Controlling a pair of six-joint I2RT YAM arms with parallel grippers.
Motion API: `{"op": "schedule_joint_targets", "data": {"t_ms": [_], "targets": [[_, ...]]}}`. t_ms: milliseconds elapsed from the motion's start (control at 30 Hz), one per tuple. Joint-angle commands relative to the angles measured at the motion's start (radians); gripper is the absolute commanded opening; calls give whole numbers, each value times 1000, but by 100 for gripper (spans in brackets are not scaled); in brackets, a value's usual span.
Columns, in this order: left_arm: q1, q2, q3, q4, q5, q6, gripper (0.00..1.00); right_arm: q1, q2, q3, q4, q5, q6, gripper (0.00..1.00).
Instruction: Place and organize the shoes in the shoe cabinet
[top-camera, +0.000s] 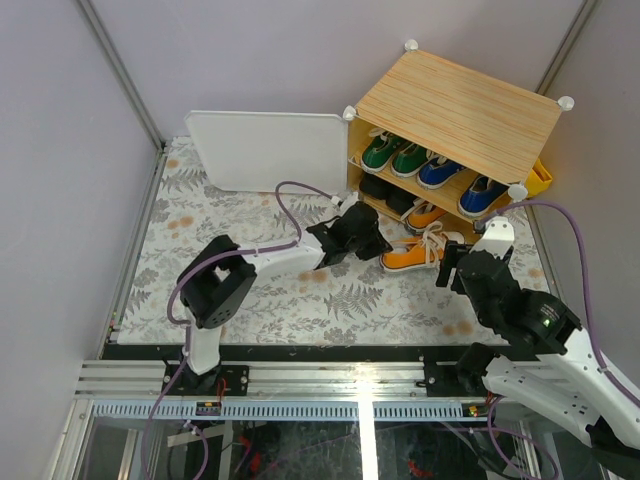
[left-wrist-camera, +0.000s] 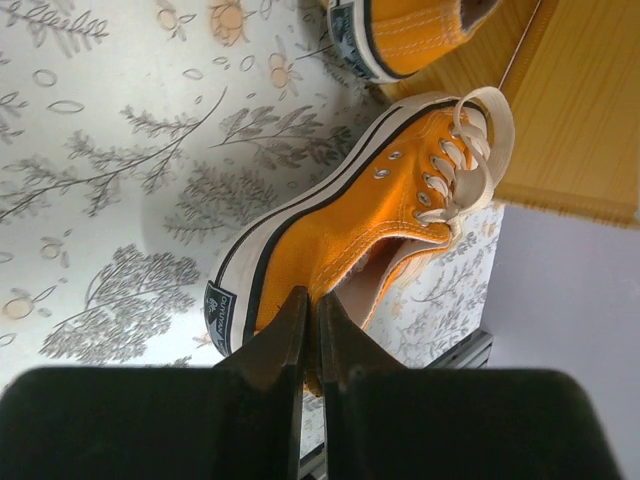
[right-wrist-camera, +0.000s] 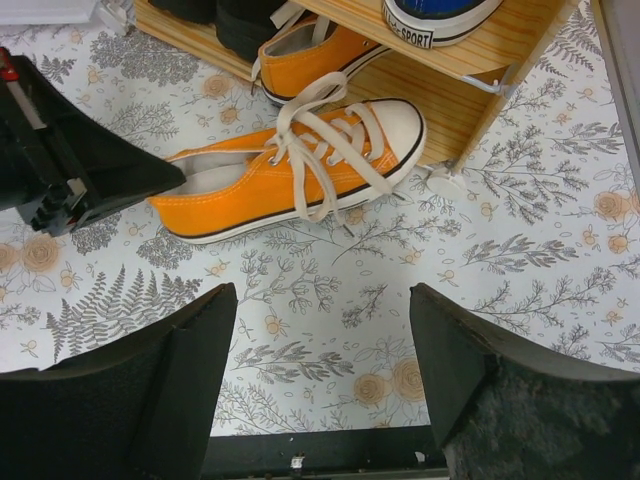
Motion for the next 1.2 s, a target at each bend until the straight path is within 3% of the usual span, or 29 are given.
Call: {"op": "schedule_joint_targets", "data": {"t_ms": [0, 767, 1100, 1133, 1167], "targets": [[-1, 19, 113, 143, 6, -81, 0, -5, 17, 30, 54, 17, -9, 77], [-61, 383, 588, 157, -100, -317, 0, -5, -41, 53, -10, 17, -8, 77], [-60, 580, 836, 126, 26, -282, 0, -4, -24, 45, -1, 4, -8, 77], [-60, 594, 857, 114, 35, -272, 2, -6, -21, 43, 1, 2, -9, 77], [-61, 607, 872, 112, 42, -264, 11, -5, -20, 39, 5, 1, -9, 77]]}}
